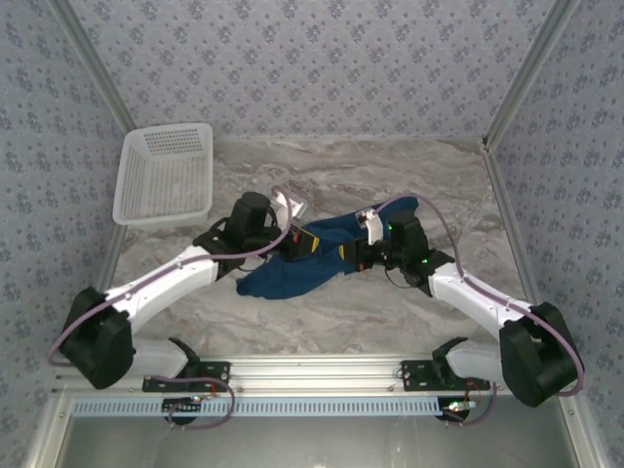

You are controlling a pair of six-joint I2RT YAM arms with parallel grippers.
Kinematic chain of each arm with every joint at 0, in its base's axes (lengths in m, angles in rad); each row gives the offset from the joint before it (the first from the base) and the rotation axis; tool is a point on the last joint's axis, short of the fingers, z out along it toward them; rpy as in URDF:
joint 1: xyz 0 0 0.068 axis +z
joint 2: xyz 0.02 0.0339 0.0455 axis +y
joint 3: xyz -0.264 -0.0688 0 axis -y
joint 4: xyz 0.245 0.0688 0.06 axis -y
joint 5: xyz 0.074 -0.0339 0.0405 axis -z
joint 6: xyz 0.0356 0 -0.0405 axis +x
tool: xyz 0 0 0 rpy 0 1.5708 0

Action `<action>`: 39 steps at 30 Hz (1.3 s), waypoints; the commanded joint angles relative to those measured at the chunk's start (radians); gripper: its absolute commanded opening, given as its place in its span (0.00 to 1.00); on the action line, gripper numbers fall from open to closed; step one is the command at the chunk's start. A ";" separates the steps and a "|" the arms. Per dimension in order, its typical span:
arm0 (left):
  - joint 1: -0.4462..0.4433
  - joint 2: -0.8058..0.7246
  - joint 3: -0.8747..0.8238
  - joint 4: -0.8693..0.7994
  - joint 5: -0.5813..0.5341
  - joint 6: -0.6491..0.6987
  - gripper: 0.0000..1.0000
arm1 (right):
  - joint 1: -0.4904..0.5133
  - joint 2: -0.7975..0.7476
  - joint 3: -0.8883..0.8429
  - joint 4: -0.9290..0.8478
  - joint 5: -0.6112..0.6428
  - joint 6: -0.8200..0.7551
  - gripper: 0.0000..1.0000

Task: Fold the inside-out t-shirt

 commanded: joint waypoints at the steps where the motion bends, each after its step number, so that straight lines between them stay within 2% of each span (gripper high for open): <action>1: 0.026 -0.073 -0.022 0.002 0.112 -0.081 0.00 | 0.009 -0.022 0.051 -0.092 0.200 -0.051 0.00; 4: 0.039 -0.099 -0.026 0.018 0.153 -0.164 0.00 | 0.031 -0.011 0.103 -0.136 0.309 -0.032 0.04; 6: 0.042 -0.098 -0.024 0.048 0.192 -0.223 0.00 | 0.055 0.017 0.173 -0.235 0.411 -0.035 0.12; 8: 0.044 -0.096 -0.025 0.071 0.198 -0.261 0.00 | 0.065 0.040 0.227 -0.321 0.456 -0.051 0.20; 11: 0.052 -0.086 -0.024 0.077 0.182 -0.288 0.00 | 0.075 0.017 0.254 -0.406 0.458 -0.109 0.31; 13: 0.060 -0.075 -0.022 0.085 0.175 -0.315 0.00 | 0.075 -0.034 0.239 -0.437 0.418 -0.144 0.36; 14: 0.062 -0.069 -0.021 0.083 0.171 -0.321 0.00 | 0.077 -0.065 0.226 -0.444 0.386 -0.172 0.37; 16: 0.061 -0.065 -0.020 0.056 0.157 -0.304 0.00 | 0.077 -0.116 0.194 -0.440 0.349 -0.181 0.30; 17: 0.057 -0.064 -0.015 0.014 0.112 -0.271 0.00 | 0.076 -0.126 0.179 -0.432 0.320 -0.162 0.28; 19: 0.010 -0.057 0.012 -0.126 -0.058 -0.151 0.00 | 0.070 -0.124 0.159 -0.421 0.264 -0.143 0.28; 21: -0.081 -0.017 0.044 -0.218 -0.239 -0.054 0.12 | 0.050 -0.109 0.137 -0.403 0.239 -0.109 0.30; 23: -0.152 0.034 0.063 -0.238 -0.379 -0.023 0.30 | 0.013 -0.107 0.121 -0.384 0.218 -0.081 0.30; 27: -0.269 0.132 0.086 -0.212 -0.590 0.011 0.59 | -0.083 -0.134 0.082 -0.336 0.139 -0.025 0.30; 30: -0.343 0.227 0.142 -0.242 -0.727 0.052 0.70 | -0.134 -0.153 0.058 -0.314 0.090 0.000 0.30; 31: -0.356 0.259 0.157 -0.244 -0.756 0.062 0.71 | -0.144 -0.157 0.052 -0.309 0.084 0.003 0.30; 34: -0.373 0.350 0.201 -0.265 -0.858 0.066 0.68 | -0.160 -0.162 0.035 -0.297 0.065 0.012 0.30; 37: -0.371 0.385 0.222 -0.253 -0.875 0.082 0.44 | -0.164 -0.168 0.027 -0.298 0.056 0.012 0.30; 39: -0.361 0.372 0.225 -0.239 -0.797 0.097 0.25 | -0.163 -0.179 0.024 -0.296 0.066 -0.017 0.30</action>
